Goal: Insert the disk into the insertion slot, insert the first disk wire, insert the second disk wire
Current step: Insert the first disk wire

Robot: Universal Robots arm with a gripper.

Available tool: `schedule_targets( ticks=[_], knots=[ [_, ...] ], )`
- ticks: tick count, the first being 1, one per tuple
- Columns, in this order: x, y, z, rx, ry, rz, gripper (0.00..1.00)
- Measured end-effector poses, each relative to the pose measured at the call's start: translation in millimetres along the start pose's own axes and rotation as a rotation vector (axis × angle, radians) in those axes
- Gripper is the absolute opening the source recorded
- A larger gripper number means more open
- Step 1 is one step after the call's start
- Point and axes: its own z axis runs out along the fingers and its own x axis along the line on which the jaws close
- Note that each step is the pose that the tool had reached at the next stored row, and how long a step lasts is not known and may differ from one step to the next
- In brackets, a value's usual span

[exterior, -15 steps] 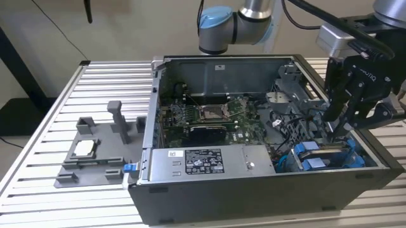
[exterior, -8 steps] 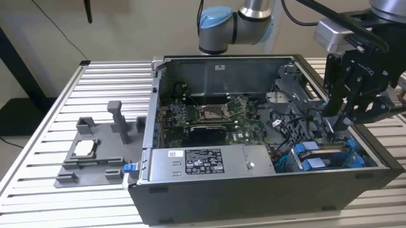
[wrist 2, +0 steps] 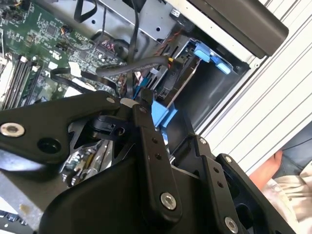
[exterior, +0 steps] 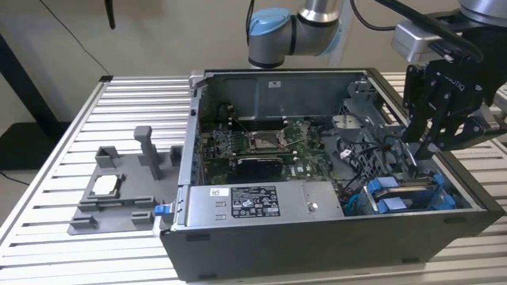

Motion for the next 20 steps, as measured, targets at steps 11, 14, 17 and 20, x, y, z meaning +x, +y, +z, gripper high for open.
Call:
schedule_targets(
  ticks=[11, 14, 17, 20],
  knots=[
    [-0.1, -1.3, 0.0, 0.0844, -0.0003, -0.061, 0.40],
    [0.0, -2.1, 0.0, 0.0890, -0.0021, -0.084, 0.40],
    [0.1, -4.3, 0.4, 0.0916, -0.0040, -0.105, 0.40],
    [0.1, -7.6, 1.2, 0.0923, -0.0056, -0.122, 0.40]
  ],
)
